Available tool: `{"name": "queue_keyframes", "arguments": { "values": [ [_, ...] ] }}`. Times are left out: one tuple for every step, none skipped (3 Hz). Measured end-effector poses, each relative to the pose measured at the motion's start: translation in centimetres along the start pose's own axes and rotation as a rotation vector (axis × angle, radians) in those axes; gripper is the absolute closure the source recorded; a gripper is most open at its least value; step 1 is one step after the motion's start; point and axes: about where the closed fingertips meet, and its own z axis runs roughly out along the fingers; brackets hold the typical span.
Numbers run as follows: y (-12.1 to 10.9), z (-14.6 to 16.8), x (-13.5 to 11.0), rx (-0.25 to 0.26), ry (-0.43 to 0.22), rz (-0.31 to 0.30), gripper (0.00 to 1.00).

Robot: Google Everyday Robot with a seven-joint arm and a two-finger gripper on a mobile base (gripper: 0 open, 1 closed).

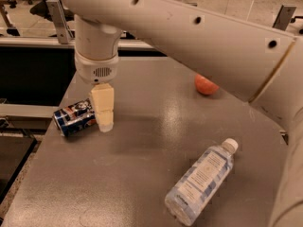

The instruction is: Pick pepsi can

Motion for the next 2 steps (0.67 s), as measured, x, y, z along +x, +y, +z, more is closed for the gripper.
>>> {"name": "queue_keyframes", "arguments": {
  "values": [
    [-0.4, 2.0, -1.3, -0.035, 0.026, -0.037, 0.00],
    [-0.8, 3.4, -1.6, -0.055, 0.049, -0.044, 0.00]
  ]
}}
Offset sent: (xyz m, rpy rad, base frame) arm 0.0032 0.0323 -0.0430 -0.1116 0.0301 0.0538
